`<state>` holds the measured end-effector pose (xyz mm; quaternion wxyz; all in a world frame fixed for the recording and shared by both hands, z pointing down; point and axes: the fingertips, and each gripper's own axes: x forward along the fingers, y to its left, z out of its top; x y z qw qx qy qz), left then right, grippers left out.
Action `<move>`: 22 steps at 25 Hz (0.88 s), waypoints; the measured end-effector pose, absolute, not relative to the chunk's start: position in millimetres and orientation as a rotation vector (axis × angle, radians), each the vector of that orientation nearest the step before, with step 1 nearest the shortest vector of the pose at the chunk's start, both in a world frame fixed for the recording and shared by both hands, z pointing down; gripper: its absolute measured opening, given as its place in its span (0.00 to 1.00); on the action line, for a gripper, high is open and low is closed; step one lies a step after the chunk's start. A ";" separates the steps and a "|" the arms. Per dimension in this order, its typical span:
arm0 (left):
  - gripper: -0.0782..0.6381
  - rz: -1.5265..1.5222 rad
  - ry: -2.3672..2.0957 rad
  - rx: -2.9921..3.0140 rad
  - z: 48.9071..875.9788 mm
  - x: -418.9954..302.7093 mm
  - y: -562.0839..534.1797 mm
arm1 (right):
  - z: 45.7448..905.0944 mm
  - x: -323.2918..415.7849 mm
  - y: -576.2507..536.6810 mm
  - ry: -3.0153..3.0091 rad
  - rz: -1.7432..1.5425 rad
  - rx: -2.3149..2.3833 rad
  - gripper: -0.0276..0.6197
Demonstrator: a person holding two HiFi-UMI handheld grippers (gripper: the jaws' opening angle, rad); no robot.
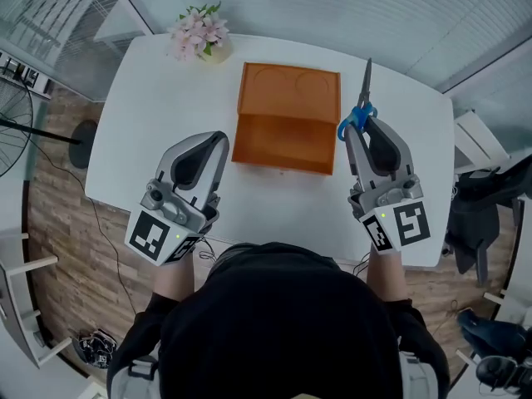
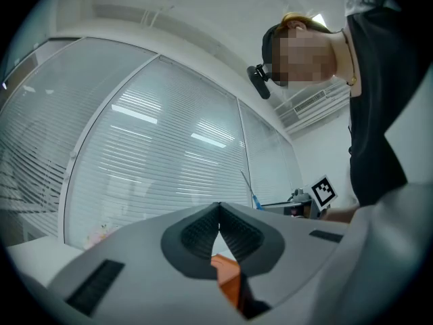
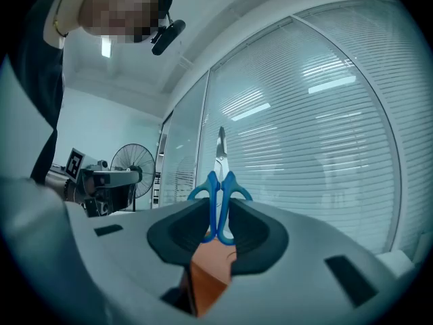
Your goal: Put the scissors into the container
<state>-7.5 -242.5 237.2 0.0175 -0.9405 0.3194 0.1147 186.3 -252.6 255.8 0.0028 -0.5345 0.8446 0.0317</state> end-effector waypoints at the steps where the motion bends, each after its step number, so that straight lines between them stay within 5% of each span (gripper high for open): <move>1: 0.13 0.345 1.005 -2.920 239.6 -8.4 -242.5 | 258.2 184.9 -255.4 2.672 0.101 -1.660 0.19; 22: 0.13 0.252 1.144 -2.883 260.4 -13.9 -235.4 | 329.8 140.1 -277.4 3.135 0.201 -1.342 0.19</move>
